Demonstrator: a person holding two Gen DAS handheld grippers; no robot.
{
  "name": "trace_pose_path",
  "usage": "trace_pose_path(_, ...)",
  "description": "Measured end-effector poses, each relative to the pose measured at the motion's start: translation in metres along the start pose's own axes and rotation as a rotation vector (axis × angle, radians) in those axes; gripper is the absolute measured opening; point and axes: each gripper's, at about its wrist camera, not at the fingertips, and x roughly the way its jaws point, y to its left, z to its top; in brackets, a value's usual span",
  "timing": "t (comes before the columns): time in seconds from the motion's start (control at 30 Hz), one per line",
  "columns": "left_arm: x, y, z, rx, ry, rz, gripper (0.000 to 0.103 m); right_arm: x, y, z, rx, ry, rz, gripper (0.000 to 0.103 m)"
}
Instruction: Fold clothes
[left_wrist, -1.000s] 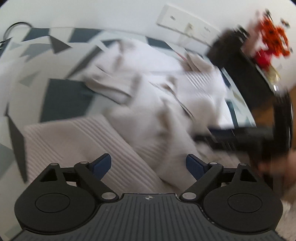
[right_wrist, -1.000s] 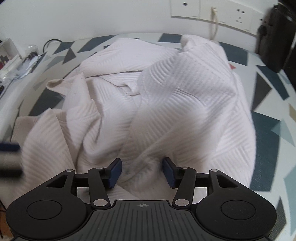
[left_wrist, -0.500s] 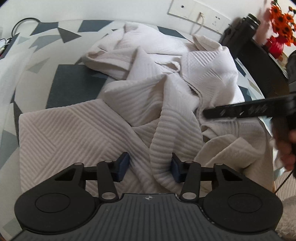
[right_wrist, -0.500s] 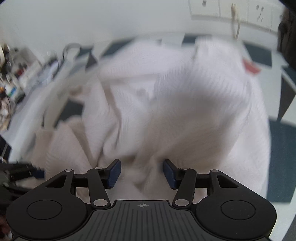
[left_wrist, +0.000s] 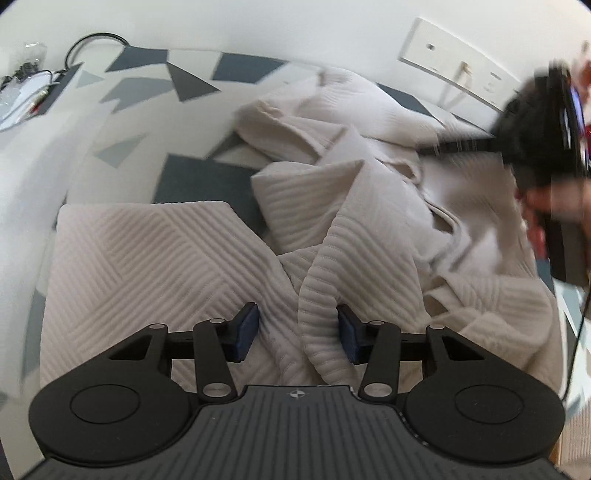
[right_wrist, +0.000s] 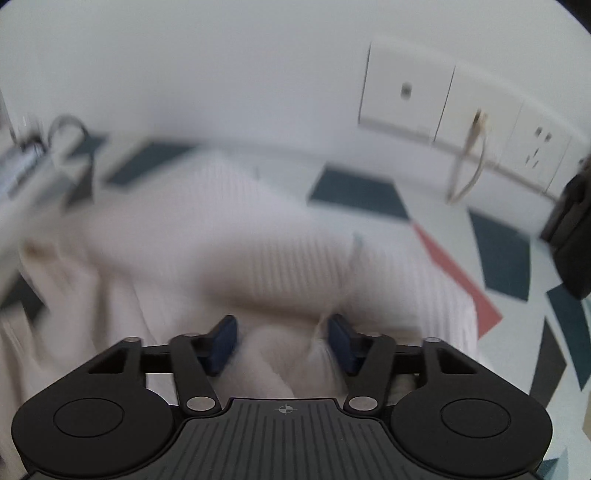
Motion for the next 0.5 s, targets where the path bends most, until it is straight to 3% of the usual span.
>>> trace_pose_path(0.23,0.026,0.001,0.046,0.043,-0.021,0.052,0.048,-0.020,-0.019,-0.033,0.014,0.006,0.029,0.048)
trace_pose_path(0.5,0.065,-0.020,0.092,0.151,-0.062,0.106,0.053,-0.066,-0.009,-0.098,0.091,0.007,-0.045,0.048)
